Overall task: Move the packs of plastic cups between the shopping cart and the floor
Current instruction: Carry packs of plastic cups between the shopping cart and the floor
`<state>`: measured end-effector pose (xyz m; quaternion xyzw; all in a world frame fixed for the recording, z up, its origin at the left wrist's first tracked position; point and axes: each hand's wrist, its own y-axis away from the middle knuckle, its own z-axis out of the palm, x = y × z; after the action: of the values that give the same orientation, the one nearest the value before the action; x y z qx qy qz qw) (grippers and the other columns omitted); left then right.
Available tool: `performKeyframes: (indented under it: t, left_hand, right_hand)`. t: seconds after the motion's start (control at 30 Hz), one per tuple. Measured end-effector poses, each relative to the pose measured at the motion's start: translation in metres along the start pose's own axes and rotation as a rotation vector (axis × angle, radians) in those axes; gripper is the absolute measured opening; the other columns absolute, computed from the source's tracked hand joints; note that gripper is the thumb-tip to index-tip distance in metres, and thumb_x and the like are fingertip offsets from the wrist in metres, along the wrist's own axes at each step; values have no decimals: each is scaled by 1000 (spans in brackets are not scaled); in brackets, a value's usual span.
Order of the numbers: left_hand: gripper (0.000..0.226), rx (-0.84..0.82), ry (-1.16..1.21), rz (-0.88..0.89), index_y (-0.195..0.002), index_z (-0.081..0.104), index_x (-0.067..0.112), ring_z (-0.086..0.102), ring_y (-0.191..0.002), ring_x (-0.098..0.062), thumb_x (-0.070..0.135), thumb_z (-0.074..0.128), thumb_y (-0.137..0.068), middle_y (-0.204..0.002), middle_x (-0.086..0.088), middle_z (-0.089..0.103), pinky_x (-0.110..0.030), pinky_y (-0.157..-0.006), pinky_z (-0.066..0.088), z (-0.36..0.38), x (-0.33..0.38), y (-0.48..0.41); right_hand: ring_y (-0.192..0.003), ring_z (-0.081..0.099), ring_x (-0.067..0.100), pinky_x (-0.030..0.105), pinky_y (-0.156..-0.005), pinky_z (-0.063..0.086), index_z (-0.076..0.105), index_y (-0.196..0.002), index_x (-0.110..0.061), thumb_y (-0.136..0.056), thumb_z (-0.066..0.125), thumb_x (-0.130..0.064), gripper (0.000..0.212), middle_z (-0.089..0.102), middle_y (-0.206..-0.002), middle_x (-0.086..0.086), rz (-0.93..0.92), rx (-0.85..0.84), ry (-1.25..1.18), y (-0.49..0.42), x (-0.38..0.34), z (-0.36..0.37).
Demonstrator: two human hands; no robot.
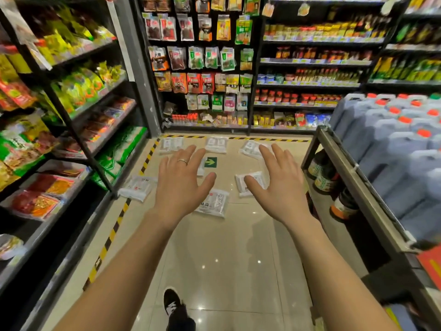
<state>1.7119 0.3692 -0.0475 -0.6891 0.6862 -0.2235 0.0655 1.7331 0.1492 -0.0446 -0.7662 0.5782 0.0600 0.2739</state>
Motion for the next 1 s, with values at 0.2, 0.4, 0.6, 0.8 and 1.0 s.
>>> performKeyframes:
  t: [0.2, 0.4, 0.6, 0.8, 1.0]
  left_hand:
    - [69, -78, 28, 45, -148, 38, 27, 30, -144, -24, 62, 32, -89, -156, -1, 36, -51, -116, 21, 68, -43, -103]
    - [70, -135, 58, 64, -148, 38, 26, 29, -143, -24, 62, 29, -89, -156, -1, 35, -49, -116, 18, 115, -108, -206]
    - [74, -179, 89, 43, -146, 42, 27, 31, -143, -24, 65, 25, -85, -156, -2, 36, -47, -117, 15, 161, -160, -285]
    - [77, -252, 74, 67, -148, 40, 23, 35, -140, -27, 64, 28, -84, -152, -5, 41, -53, -114, 23, 213, -176, -347]
    - [73, -334, 32, 75, -145, 46, 19, 42, -136, -33, 61, 33, -86, -150, -8, 44, -56, -111, 27, 288, -170, -412]
  right_hand:
    - [-149, 10, 30, 45, -117, 11, 23, -153, -32, -88, 34, -62, 73, 18, -162, 3, 54, -15, 41, -95, 11, 59]
    - [-150, 9, 28, 46, -118, 12, 20, -154, -33, -86, 32, -68, 77, 16, -163, 1, 107, -93, 90, -200, 0, 129]
    - [-149, 10, 29, 47, -117, 11, 22, -154, -32, -78, 20, -70, 84, 17, -162, 3, 147, -153, 47, -280, -2, 191]
    - [-148, 14, 31, 50, -116, 17, 25, -153, -30, -82, 26, -67, 80, 21, -161, 4, 192, -192, 27, -340, 34, 243]
    - [-147, 18, 33, 52, -114, 22, 31, -151, -29, -83, 28, -67, 78, 26, -159, 5, 227, -235, -15, -407, 97, 298]
